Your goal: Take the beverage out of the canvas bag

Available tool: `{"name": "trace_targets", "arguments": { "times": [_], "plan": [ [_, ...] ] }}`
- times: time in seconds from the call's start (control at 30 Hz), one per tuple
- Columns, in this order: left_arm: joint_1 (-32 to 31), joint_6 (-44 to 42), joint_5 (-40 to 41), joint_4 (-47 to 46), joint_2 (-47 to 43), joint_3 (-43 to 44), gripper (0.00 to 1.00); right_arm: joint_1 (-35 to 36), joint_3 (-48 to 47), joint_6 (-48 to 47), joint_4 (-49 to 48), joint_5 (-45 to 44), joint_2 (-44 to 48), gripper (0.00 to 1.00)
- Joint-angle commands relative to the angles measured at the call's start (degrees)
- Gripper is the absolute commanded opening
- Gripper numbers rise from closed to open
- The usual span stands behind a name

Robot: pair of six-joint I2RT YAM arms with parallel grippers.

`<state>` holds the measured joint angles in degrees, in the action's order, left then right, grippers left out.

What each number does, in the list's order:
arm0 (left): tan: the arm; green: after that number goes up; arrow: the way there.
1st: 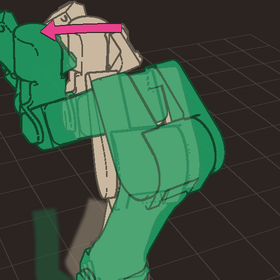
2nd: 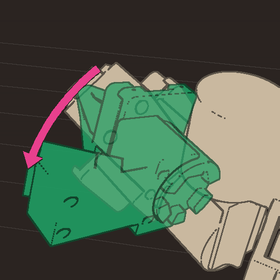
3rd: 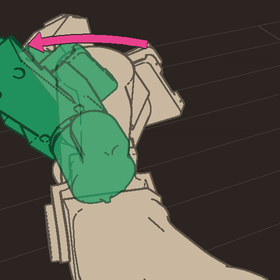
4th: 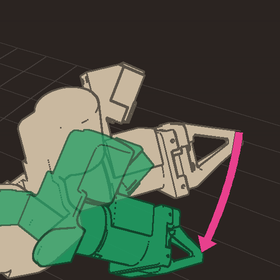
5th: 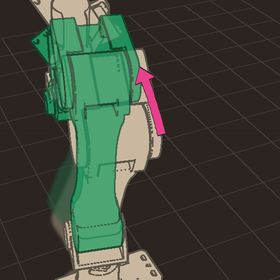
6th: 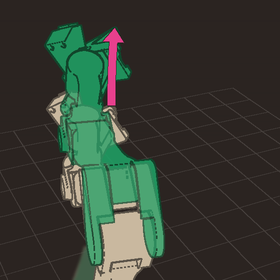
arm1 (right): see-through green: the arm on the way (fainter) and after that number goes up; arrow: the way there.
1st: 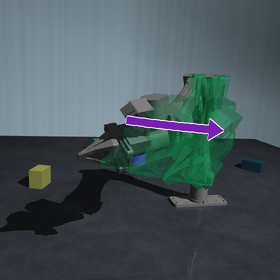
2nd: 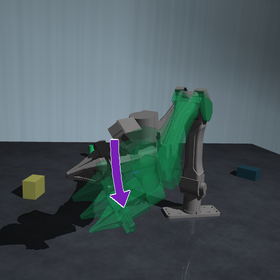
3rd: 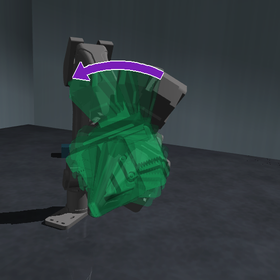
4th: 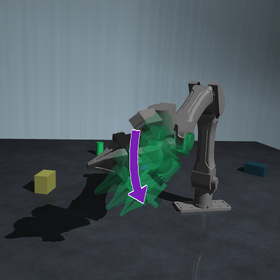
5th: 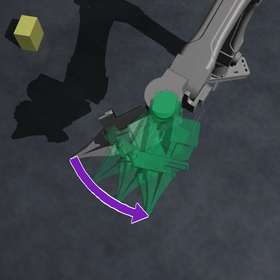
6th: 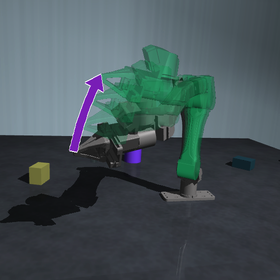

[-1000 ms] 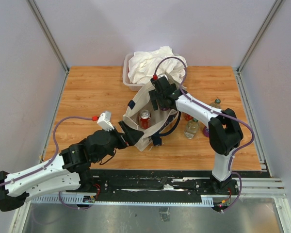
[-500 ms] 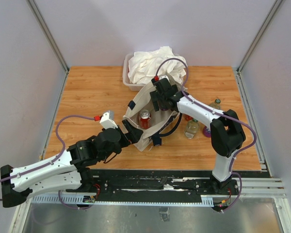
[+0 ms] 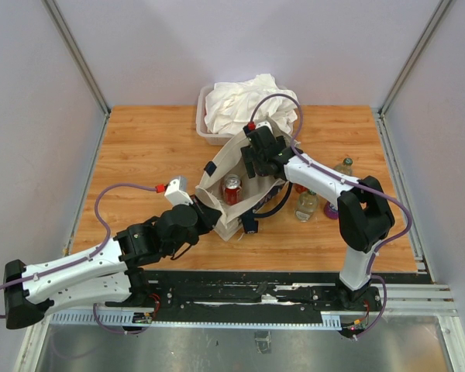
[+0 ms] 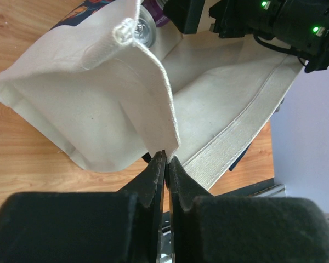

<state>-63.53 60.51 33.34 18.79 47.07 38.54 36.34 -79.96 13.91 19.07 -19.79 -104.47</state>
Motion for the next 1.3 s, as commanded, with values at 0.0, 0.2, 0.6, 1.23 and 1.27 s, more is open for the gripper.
{"name": "trace_targets", "arguments": {
  "times": [0.0, 0.2, 0.6, 1.23, 1.27],
  "plan": [
    [-0.1, -1.2, -1.7, -1.1, 1.7, -2.6, 0.06, -1.6, -0.5, 2.5, -1.0, -4.0, 1.0, 0.92],
    [-0.1, -1.7, -4.0, -1.5, 4.9, -3.5, 0.03, -2.1, -1.7, 5.0, -2.7, -5.3, 0.4, 0.93],
    [-0.1, -0.1, -5.7, -1.4, 5.4, -4.7, 0.01, -4.2, -5.8, 8.2, -3.5, -9.3, -1.1, 0.95],
    [-0.1, 0.7, -5.7, -0.6, 4.7, -5.1, 0.01, -8.7, -9.1, 12.2, 0.2, -1.8, -8.8, 0.95],
    [-0.1, 0.6, -5.7, -0.8, 4.9, -5.1, 0.01, -8.7, -9.0, 12.4, 0.4, -1.9, -8.8, 0.95]
  ]
}}
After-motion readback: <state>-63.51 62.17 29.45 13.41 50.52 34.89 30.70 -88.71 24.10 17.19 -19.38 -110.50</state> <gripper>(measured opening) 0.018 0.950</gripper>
